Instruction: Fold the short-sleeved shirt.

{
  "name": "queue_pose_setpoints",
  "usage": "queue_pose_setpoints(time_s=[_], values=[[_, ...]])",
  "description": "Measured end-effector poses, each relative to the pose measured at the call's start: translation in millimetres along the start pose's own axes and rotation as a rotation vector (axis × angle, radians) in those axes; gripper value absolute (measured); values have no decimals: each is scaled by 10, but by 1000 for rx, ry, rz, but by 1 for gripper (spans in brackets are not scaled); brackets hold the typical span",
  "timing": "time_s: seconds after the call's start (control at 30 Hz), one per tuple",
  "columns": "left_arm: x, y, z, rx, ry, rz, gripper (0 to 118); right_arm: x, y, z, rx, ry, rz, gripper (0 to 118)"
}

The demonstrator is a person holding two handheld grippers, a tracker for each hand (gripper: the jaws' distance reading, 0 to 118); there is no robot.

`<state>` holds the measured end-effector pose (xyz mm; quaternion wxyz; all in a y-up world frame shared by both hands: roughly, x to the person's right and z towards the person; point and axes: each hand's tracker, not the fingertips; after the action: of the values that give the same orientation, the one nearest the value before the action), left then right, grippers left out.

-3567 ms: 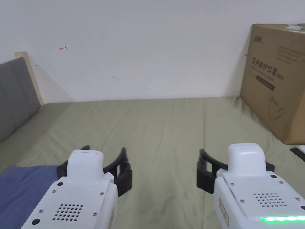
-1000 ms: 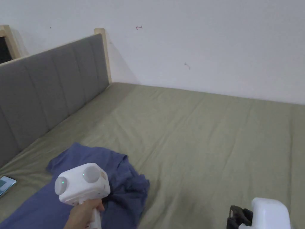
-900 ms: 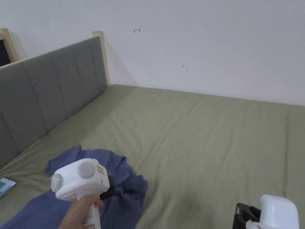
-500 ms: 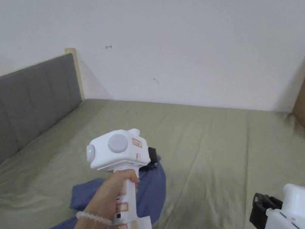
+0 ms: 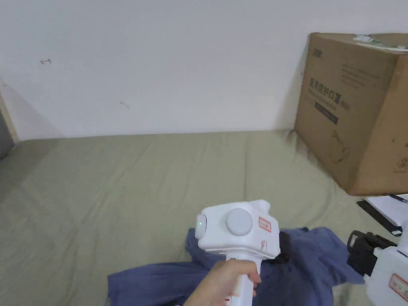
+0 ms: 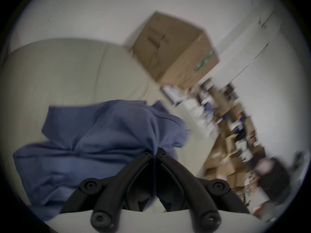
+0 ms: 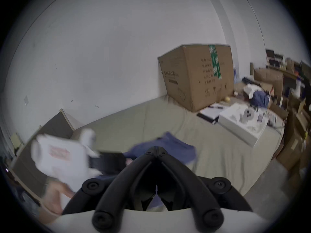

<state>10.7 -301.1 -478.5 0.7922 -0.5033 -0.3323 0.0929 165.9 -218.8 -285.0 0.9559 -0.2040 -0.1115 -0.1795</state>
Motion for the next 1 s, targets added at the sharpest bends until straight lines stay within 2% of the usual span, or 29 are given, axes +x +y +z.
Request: queue_pose_setpoints(time_s=[0.07, 0.13, 0.17, 0.2, 0.27, 0.37, 0.4, 0.43, 0.53, 0.63, 0.67, 0.77, 0.8, 0.87, 1.0], values=[[-168, -244, -429, -127, 100, 47, 0, 95, -52, -64, -40, 15, -25, 0], [-358, -466, -724, -203, 115, 115, 1, 128, -102, -101, -50, -7, -13, 0], [-449, -568, -796, -245, 154, 142, 5, 132, -130, -118, -60, -13, -4, 0], [-515, -645, -828, -237, 159, 173, 17, 139, -143, -139, -76, -18, 2, 0], [-614, -679, -778, -186, 89, 201, 27, 153, -163, -175, -88, -16, -4, 0], [-585, -523, -618, -205, 57, 224, 91, 130, -165, -216, -103, -3, -29, 0], [-582, -476, -550, -210, 49, 214, 108, 105, -160, -229, -105, -1, -29, 0], [-578, -454, -453, -202, 33, 197, 110, 71, -163, -228, -107, 1, -24, 0], [-583, -377, -9, -70, 32, 143, 110, -49, -165, -224, -105, 13, 6, 0], [-755, -419, 481, 30, 76, 148, 108, -203, -194, -245, -112, 45, 27, 0], [-849, -472, 658, 71, 108, 157, 101, -269, -218, -262, -117, 52, 36, 0], [-1197, -710, 1035, 133, 241, 193, 26, -452, -329, -325, -145, 80, 68, 0], [-1353, -817, 1117, 127, 303, 222, 8, -511, -375, -362, -159, 90, 75, 0], [-1696, -1022, 1209, 108, 377, 272, 0, -627, -465, -438, -186, 107, 90, 0], [-2343, -1303, 1358, 73, 389, 494, 0, -827, -583, -566, -226, 142, 113, 0]])
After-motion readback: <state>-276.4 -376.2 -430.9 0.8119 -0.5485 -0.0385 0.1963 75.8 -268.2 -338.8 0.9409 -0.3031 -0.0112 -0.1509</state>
